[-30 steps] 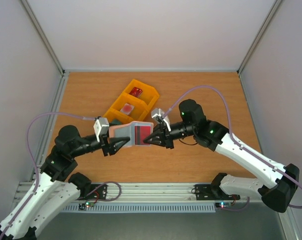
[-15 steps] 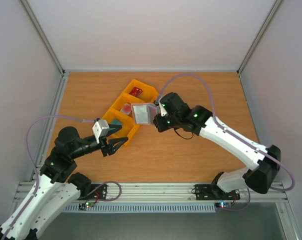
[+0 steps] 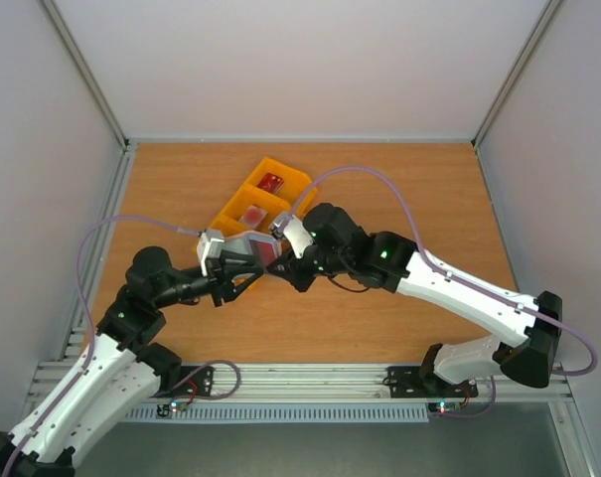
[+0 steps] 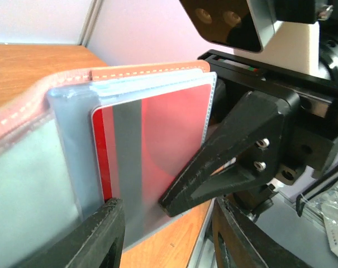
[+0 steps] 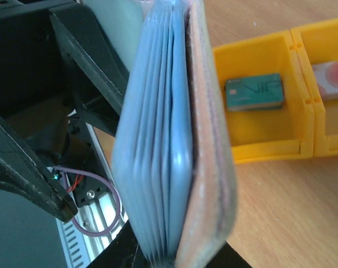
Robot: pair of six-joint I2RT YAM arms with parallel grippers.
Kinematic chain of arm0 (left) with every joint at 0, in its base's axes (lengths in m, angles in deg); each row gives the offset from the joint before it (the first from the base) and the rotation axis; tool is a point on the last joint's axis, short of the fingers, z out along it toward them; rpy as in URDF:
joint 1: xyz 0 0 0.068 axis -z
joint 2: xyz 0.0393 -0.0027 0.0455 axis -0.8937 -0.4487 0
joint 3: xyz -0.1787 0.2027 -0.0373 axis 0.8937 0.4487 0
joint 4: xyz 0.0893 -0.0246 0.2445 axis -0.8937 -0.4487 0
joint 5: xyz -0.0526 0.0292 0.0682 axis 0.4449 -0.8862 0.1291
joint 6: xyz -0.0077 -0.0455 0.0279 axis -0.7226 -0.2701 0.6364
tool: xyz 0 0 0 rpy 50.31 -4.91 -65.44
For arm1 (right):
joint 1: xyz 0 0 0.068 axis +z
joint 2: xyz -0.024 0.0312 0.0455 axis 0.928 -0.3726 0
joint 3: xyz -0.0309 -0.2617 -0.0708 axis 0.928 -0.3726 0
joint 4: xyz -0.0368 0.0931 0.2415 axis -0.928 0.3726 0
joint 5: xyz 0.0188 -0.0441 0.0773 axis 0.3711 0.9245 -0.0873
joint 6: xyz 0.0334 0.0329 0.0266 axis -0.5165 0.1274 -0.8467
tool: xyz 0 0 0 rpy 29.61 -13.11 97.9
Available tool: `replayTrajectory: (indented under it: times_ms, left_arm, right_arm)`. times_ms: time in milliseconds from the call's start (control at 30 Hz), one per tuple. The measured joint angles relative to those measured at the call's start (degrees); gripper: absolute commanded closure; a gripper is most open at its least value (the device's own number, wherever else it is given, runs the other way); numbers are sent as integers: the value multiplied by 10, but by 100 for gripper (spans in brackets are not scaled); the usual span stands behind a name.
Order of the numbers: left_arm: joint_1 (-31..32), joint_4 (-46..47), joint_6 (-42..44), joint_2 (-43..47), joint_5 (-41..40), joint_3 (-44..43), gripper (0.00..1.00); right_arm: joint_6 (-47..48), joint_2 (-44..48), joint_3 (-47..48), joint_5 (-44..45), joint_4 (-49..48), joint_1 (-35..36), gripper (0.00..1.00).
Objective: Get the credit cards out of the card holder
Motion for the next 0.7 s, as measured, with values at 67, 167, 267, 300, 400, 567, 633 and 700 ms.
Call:
replayTrajectory:
  times_ms: [67, 167, 267, 300, 400, 567, 633, 700]
  left_arm:
    - [0, -3, 0, 3, -2, 0, 55]
    - [0, -7, 1, 12, 1, -1, 55]
    - [0, -14, 5, 14, 8, -3, 55]
    - [0, -16, 6, 15, 11, -4, 55]
    - [-1, -18, 16, 16, 16, -7, 55]
    - [0, -16, 24, 19, 38, -17, 53]
    - [0, -14, 25, 19, 47, -18, 52]
    - [-1, -14, 26, 19, 52, -18, 49]
  right_arm:
    - [10, 14, -14, -27, -20, -1, 99]
    - [26, 27, -33, -57, -42, -7, 99]
    - [41, 40, -54, -78, -59, -13, 99]
    - [48, 47, -61, -86, -62, -14, 99]
    - [64, 61, -68, -112, -59, -16, 99]
    - [84, 75, -69, -142, -60, -21, 99]
    - [89, 75, -69, -150, -60, -21, 99]
    - [90, 75, -69, -158, -59, -23, 99]
